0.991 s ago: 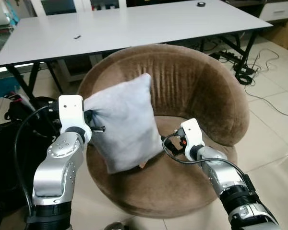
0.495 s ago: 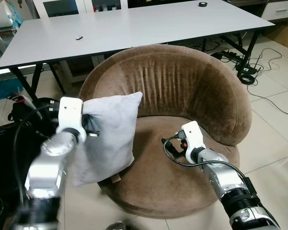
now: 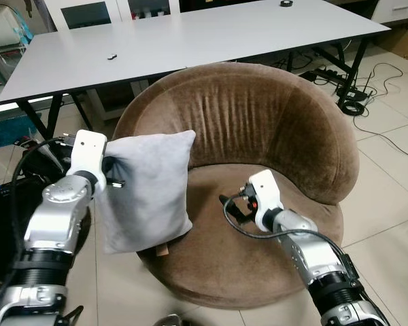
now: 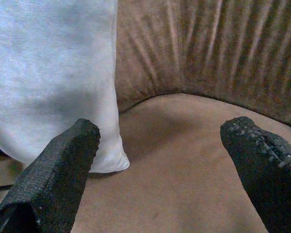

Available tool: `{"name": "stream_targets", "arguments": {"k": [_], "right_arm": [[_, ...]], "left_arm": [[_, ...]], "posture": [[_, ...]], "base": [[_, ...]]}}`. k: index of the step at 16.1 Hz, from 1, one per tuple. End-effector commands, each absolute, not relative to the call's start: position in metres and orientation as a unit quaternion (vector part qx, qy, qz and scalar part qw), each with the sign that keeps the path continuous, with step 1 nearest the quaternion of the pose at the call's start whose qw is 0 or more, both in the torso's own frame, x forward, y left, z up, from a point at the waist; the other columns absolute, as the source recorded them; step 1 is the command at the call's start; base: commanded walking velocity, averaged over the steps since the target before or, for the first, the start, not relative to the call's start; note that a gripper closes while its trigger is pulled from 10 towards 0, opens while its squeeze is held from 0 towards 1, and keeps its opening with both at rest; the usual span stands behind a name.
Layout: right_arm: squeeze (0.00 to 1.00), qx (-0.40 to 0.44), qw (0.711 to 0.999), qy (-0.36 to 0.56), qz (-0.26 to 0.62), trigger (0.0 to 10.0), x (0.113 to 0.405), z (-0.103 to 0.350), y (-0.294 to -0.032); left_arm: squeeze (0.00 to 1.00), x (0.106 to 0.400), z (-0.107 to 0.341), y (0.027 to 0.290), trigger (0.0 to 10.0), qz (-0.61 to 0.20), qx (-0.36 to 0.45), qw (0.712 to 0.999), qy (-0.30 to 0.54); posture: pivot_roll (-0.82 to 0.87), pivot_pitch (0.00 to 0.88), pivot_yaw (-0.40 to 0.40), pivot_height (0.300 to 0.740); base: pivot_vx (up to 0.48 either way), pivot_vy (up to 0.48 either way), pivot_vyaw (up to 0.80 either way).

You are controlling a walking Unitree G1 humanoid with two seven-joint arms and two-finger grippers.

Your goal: Move the pillow to the sofa from floor

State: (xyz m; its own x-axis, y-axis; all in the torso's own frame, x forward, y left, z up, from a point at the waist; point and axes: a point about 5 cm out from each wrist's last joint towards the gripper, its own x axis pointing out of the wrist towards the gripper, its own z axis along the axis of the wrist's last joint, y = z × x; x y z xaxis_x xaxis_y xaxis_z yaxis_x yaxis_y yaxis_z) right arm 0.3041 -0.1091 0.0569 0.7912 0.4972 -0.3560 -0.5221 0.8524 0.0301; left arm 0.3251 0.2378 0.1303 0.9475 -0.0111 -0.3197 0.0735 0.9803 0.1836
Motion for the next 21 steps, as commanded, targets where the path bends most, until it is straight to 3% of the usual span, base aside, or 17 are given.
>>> {"name": "stream_targets", "arguments": {"k": [1,8,14,21], "right_arm": [[0.00,-0.039,0.947,0.180,0.262,10.0,0.307,0.061,-0.108],[0.00,-0.019,0.949,0.169,0.266,10.0,0.308,0.064,-0.103],[0.00,-0.020,0.948,0.176,0.266,10.0,0.302,0.059,-0.101],[0.00,-0.019,0.946,0.176,0.273,10.0,0.296,0.057,-0.099]], "left_arm": [[0.00,0.328,0.138,0.239,10.0,-0.016,0.096,0.986,0.132],[0.00,0.323,0.134,0.233,10.0,-0.023,0.101,0.986,0.132],[0.00,0.323,0.133,0.236,10.0,-0.022,0.114,0.984,0.138],[0.00,0.325,0.134,0.235,10.0,-0.022,0.113,0.984,0.135]], "posture": [[-0.10,0.000,0.106,0.740],[-0.08,0.000,0.104,0.740],[-0.08,0.000,0.108,0.685],[-0.09,0.000,0.111,0.685]], "base": [[0.000,0.000,0.00],[0.000,0.000,0.00],[0.000,0.000,0.00],[0.000,0.000,0.00]]}}
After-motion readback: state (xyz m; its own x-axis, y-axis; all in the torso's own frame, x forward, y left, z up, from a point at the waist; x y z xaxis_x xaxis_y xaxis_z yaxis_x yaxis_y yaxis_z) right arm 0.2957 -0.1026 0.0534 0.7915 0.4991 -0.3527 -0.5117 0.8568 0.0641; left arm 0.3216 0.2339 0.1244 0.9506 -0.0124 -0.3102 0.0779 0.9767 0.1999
